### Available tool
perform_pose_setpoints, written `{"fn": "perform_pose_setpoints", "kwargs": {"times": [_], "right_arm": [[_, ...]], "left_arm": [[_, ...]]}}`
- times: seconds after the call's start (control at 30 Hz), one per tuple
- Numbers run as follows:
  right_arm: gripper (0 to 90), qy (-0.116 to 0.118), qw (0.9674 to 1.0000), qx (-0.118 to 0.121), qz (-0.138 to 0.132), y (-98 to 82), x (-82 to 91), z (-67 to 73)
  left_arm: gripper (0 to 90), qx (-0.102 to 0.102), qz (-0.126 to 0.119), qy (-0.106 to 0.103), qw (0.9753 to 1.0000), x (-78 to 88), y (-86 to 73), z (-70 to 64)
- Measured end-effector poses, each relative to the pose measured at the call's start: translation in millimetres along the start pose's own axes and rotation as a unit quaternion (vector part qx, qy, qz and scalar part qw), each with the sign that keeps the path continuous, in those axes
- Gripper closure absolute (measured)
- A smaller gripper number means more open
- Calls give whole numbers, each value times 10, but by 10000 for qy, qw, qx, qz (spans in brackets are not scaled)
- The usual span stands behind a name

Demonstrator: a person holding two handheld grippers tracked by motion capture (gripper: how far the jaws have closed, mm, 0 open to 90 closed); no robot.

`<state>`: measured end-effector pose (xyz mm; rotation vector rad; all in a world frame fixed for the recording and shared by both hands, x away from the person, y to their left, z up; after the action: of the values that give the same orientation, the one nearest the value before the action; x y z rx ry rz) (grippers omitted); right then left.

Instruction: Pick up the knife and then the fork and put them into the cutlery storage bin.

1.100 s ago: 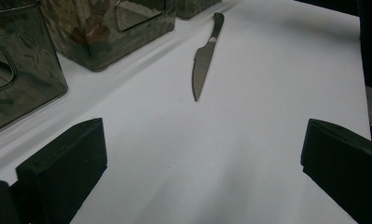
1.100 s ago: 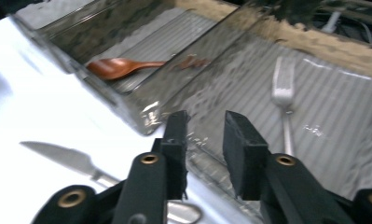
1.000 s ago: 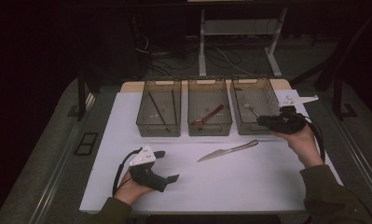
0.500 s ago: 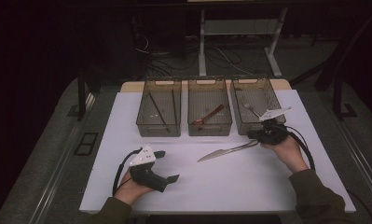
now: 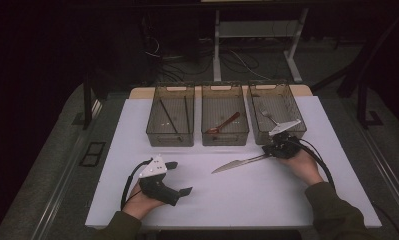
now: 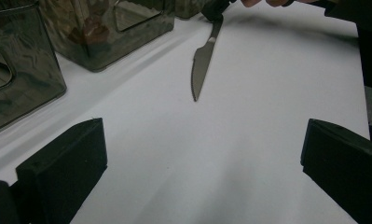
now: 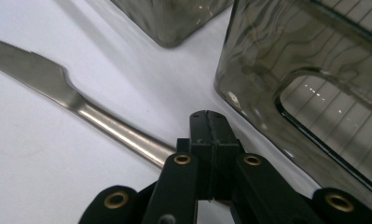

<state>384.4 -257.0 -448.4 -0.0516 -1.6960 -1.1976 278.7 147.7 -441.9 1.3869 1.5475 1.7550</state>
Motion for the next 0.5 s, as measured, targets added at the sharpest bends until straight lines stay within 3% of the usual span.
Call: {"fn": "perform_pose_setpoints", "kwargs": {"times": [0.5], "right_arm": [[890,132,9996,173,198,1,-3,38]], "left_arm": [[0,7,3,-1,10000,-2,-1,0]]}}
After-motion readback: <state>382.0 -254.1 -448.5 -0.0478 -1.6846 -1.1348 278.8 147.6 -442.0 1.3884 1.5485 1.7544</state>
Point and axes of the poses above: each handheld gripper's, and its own axes: x roughly backward along the jaws, y roughly out of its top, z roughly to its left, the point moved 1 cm from there along -x, roughly forward along the jaws, and after that the axes turned 5 degrees about -z, right-handed, at the moved point
